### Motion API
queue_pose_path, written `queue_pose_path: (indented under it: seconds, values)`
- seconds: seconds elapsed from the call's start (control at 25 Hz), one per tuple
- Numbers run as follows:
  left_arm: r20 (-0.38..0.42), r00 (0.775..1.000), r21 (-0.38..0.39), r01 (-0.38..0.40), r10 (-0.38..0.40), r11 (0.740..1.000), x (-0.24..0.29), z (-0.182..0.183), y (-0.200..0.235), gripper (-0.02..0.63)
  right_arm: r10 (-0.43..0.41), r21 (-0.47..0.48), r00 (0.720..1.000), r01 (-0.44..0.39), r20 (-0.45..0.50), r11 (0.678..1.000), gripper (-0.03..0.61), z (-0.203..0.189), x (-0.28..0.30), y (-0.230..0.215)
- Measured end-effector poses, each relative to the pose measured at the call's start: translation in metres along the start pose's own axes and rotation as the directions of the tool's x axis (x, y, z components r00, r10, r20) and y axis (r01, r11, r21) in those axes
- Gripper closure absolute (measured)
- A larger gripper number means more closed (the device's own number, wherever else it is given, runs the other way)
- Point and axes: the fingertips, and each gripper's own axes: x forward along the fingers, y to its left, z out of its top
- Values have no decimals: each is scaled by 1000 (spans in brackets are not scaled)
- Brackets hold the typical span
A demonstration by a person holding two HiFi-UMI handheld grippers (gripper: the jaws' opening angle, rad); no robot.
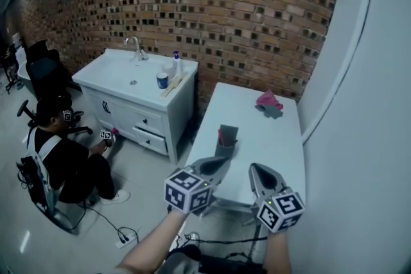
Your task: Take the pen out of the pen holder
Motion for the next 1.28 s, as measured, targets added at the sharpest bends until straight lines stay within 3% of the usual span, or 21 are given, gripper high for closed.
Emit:
queue_pose_path:
  seconds: [0.56,0.92,1.28]
  values:
    - [-103,993,11,56,-54,998,50,-11,97,611,-91,55,994,94,-57,994,589,-15,92,-40]
    - [-121,990,24,78,-74,997,72,-14,113,611,-106,53,992,109,-62,993,589,-14,113,-57]
    - [-106,993,66,51,-44,996,87,-13,114,611,-86,38,995,88,-48,995,589,-14,120,-81]
